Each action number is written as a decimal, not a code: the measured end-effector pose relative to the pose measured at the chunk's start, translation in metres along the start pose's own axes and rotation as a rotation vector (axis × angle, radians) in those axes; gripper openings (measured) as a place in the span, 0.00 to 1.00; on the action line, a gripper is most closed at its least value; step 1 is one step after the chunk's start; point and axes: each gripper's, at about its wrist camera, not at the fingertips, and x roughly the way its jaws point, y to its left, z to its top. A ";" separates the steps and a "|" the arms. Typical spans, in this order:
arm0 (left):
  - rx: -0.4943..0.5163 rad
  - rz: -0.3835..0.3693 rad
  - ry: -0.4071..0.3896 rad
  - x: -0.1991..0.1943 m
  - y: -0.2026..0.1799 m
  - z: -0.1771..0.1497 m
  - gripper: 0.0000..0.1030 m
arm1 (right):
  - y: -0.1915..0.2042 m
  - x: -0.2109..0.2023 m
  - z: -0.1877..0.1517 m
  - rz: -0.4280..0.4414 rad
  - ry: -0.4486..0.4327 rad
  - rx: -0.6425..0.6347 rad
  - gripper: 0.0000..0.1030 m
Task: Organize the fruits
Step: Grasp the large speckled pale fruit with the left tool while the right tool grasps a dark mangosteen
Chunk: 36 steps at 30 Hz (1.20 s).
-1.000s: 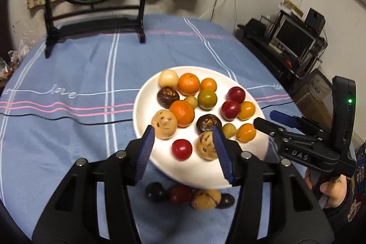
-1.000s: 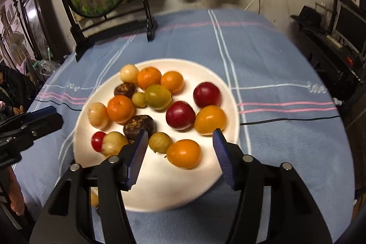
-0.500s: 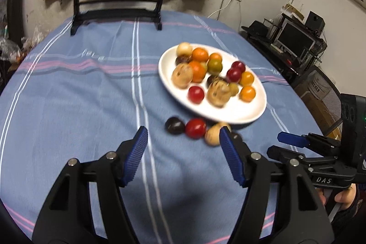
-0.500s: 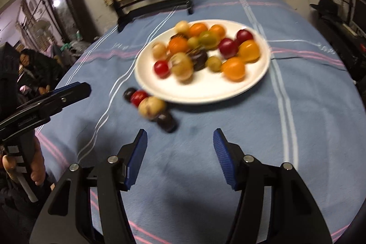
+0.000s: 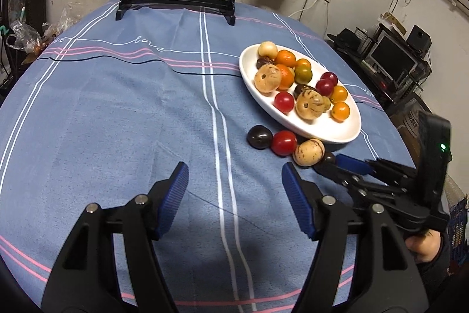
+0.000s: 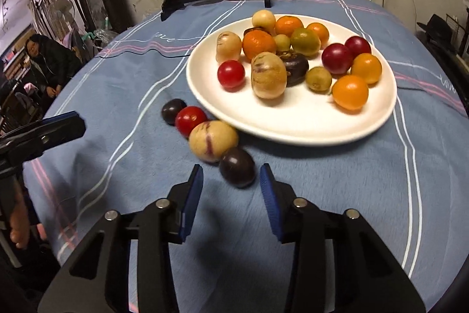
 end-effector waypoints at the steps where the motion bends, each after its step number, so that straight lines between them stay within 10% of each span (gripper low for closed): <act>1: 0.005 -0.001 0.003 0.001 -0.002 0.000 0.66 | 0.000 0.004 0.001 -0.011 0.010 -0.008 0.30; 15: 0.132 -0.077 0.133 0.055 -0.086 -0.004 0.66 | -0.042 -0.056 -0.034 0.042 -0.050 0.105 0.28; 26: 0.217 0.015 0.167 0.103 -0.124 -0.001 0.66 | -0.075 -0.073 -0.055 0.058 -0.076 0.180 0.28; 29: 0.200 0.043 0.154 0.109 -0.121 -0.001 0.43 | -0.075 -0.074 -0.055 0.064 -0.077 0.186 0.28; 36: 0.142 -0.024 0.155 0.091 -0.104 -0.003 0.41 | -0.069 -0.073 -0.048 0.062 -0.068 0.189 0.28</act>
